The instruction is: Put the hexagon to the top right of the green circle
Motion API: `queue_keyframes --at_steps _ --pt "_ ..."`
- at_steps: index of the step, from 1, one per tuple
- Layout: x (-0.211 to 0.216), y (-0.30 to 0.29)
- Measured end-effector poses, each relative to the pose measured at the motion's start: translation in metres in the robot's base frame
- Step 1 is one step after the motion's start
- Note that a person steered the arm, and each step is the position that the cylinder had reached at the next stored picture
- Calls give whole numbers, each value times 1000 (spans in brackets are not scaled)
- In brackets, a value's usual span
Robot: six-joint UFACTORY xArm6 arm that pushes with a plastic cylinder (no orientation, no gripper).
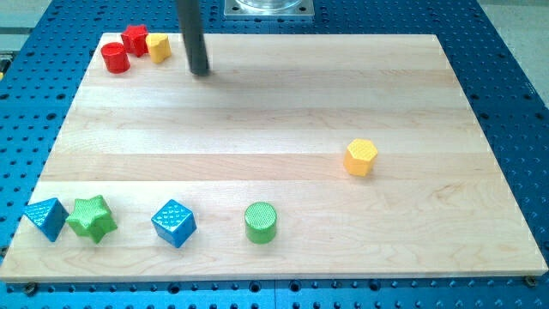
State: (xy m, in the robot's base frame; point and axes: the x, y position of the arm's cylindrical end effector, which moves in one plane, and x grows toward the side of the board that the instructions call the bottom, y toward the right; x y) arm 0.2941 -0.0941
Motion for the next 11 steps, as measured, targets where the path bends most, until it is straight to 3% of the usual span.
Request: queue_keyframes --at_steps 2,5,6,8,10,11 --pt "57 122" --pt "57 211" --pt "60 229" --pt "126 270" --pt "170 259" --pt "172 228"
